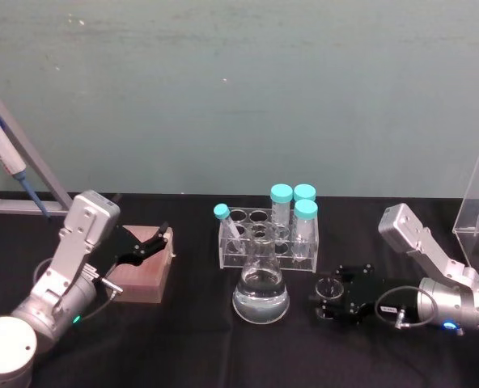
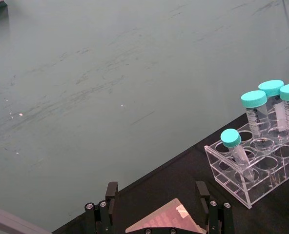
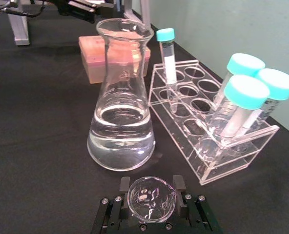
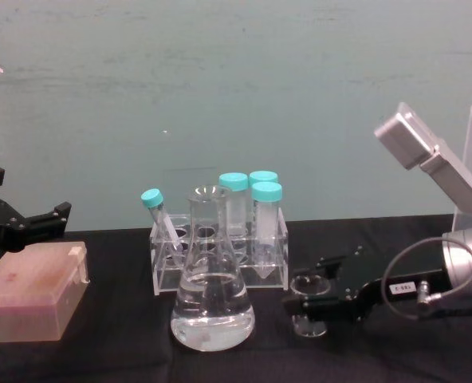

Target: Place the experimental apparatus aside using one hand.

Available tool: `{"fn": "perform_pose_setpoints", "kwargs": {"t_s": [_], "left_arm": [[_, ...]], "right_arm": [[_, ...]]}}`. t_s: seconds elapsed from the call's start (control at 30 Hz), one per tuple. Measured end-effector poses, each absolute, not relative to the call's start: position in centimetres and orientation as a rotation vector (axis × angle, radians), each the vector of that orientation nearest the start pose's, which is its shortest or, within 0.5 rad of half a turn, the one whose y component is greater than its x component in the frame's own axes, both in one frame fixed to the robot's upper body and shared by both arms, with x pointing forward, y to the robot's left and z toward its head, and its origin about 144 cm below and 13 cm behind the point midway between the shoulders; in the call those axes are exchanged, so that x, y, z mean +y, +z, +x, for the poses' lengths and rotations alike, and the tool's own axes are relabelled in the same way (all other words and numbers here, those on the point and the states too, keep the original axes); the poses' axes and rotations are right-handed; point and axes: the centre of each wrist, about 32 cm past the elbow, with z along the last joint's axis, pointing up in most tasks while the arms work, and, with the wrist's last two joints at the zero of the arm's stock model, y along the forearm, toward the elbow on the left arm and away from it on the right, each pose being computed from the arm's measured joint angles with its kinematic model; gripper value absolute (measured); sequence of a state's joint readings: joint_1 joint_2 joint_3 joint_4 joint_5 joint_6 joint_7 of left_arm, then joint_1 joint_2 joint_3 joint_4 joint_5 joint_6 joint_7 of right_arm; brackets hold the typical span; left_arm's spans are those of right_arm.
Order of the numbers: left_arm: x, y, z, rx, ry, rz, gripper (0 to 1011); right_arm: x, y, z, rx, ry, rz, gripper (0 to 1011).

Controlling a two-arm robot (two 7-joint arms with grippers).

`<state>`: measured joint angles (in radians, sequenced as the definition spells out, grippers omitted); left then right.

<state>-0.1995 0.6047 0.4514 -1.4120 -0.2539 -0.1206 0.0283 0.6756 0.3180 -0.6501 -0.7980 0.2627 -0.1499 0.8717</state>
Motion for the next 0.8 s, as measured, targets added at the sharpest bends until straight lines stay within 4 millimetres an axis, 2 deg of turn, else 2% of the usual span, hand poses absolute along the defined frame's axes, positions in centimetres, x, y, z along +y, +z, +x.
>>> {"fn": "perform_pose_setpoints", "kwargs": {"t_s": [0.8], "left_arm": [[31.0, 114.0, 48.9, -0.285, 1.248, 0.305, 1000]], "right_arm": [[-27.3, 114.8, 61.2, -0.039, -0.653, -0.364, 534]]}}
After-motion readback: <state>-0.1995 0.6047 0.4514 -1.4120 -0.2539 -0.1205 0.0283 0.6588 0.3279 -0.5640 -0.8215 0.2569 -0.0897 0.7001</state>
